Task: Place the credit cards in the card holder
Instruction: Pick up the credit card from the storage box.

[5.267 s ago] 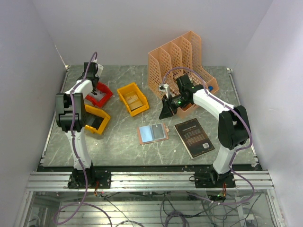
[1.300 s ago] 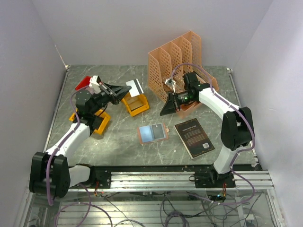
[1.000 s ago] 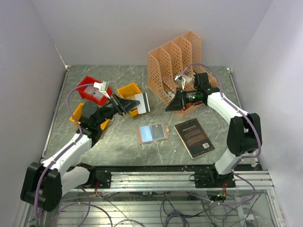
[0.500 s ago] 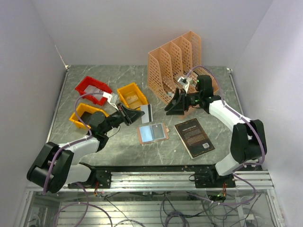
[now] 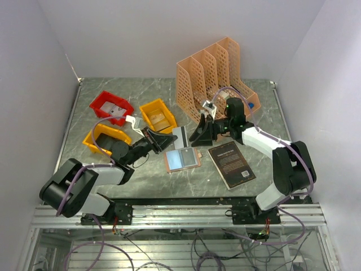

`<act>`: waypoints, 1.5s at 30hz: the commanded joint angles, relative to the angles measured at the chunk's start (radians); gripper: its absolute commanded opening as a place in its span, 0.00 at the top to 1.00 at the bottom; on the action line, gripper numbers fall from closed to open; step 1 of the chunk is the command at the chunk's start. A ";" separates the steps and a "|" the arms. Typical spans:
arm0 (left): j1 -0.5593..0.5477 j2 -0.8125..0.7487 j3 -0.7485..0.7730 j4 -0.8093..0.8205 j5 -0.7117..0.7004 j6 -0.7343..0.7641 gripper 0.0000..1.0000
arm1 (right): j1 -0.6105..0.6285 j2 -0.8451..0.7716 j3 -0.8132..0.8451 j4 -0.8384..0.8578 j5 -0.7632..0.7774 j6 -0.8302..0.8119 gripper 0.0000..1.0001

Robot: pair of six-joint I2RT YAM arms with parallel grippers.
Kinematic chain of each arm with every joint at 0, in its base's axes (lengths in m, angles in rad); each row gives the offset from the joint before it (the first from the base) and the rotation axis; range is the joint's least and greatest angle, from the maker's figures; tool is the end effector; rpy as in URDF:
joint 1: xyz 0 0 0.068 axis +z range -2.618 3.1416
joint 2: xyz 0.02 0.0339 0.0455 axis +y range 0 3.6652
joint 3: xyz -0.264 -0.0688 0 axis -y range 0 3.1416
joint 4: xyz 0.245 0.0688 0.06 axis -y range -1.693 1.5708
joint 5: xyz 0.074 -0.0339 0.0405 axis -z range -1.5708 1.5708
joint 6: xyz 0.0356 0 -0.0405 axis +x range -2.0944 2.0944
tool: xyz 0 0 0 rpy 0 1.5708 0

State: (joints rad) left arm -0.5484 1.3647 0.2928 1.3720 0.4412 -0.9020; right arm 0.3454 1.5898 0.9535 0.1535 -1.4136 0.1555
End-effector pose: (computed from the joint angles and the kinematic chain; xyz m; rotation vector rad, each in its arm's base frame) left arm 0.1946 -0.1367 0.2169 0.1729 1.4525 -1.4938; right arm 0.2969 0.1442 0.2432 -1.0825 1.6824 1.7370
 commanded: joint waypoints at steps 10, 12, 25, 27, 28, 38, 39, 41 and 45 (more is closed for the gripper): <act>-0.075 0.040 0.044 0.147 -0.071 0.023 0.93 | 0.053 -0.019 -0.077 0.398 0.035 0.357 0.54; -0.080 0.043 0.047 0.150 -0.072 0.024 0.93 | 0.054 -0.012 -0.082 0.437 0.034 0.401 0.59; -0.058 -0.094 0.069 -0.128 -0.032 0.097 0.53 | 0.056 0.026 0.075 -0.033 -0.019 0.063 1.00; -0.030 -0.146 0.098 -0.282 0.032 0.145 0.50 | 0.056 0.054 0.179 -0.304 -0.039 -0.188 1.00; -0.016 -0.172 0.123 -0.392 0.059 0.164 0.47 | 0.055 0.070 0.223 -0.456 -0.033 -0.336 1.00; 0.052 -0.208 0.226 -0.705 0.260 0.262 0.44 | 0.089 0.229 0.443 -1.103 0.027 -0.928 1.00; 0.055 -0.200 0.226 -0.693 0.266 0.255 0.46 | 0.090 0.227 0.442 -1.100 0.028 -0.926 1.00; 0.059 -0.182 0.219 -0.649 0.287 0.233 0.52 | 0.090 0.223 0.433 -1.080 0.026 -0.910 1.00; 0.074 -0.151 0.200 -0.564 0.321 0.182 0.74 | 0.090 0.221 0.427 -1.066 0.029 -0.900 1.00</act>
State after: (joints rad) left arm -0.4938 1.1915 0.4919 0.7147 0.6933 -0.6907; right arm 0.4355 1.8187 1.3636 -0.8608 -1.3869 -0.6846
